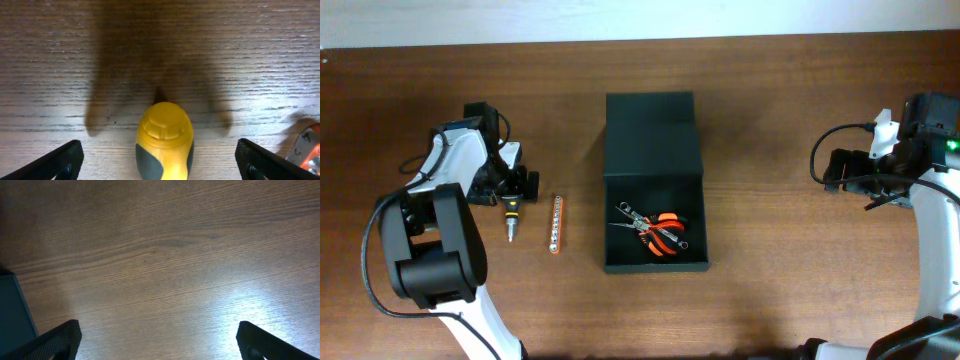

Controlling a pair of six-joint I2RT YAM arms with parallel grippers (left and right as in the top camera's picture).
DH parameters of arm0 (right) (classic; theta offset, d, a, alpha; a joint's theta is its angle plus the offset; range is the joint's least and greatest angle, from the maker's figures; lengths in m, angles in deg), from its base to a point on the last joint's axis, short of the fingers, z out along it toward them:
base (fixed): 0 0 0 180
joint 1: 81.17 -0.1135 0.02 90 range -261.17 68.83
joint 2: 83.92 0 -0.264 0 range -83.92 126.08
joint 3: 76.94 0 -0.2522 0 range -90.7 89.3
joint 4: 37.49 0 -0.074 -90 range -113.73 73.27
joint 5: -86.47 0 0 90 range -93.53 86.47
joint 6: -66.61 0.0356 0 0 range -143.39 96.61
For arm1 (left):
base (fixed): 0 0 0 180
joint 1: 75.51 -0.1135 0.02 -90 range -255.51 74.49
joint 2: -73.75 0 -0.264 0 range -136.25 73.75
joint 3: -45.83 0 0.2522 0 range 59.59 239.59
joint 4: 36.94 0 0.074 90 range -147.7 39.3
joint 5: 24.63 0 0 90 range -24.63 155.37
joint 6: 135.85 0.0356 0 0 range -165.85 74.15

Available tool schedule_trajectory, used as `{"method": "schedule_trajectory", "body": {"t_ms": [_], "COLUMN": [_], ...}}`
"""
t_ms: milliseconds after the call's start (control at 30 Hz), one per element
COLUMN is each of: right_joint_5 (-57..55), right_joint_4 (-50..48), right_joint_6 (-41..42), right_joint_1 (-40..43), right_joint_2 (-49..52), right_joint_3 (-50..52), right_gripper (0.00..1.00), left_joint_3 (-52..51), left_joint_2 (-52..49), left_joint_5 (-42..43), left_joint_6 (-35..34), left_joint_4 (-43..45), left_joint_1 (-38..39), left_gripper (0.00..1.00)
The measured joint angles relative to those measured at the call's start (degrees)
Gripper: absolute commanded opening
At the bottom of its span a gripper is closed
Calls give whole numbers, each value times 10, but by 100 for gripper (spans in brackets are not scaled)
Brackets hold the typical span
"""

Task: Pack container
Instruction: 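Lower the left gripper and close it on the screwdriver handle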

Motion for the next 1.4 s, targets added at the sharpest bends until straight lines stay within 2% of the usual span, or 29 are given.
{"method": "schedule_trajectory", "body": {"t_ms": [1400], "right_joint_5": [0], "right_joint_4": [0], "right_joint_6": [0], "right_joint_1": [0], "right_joint_2": [0], "right_joint_3": [0], "right_gripper": [99], "left_joint_3": [-4], "left_joint_2": [0], "left_joint_5": [6], "left_joint_6": [0], "left_joint_4": [10], "left_joint_1": [0], "left_gripper": [99]}}
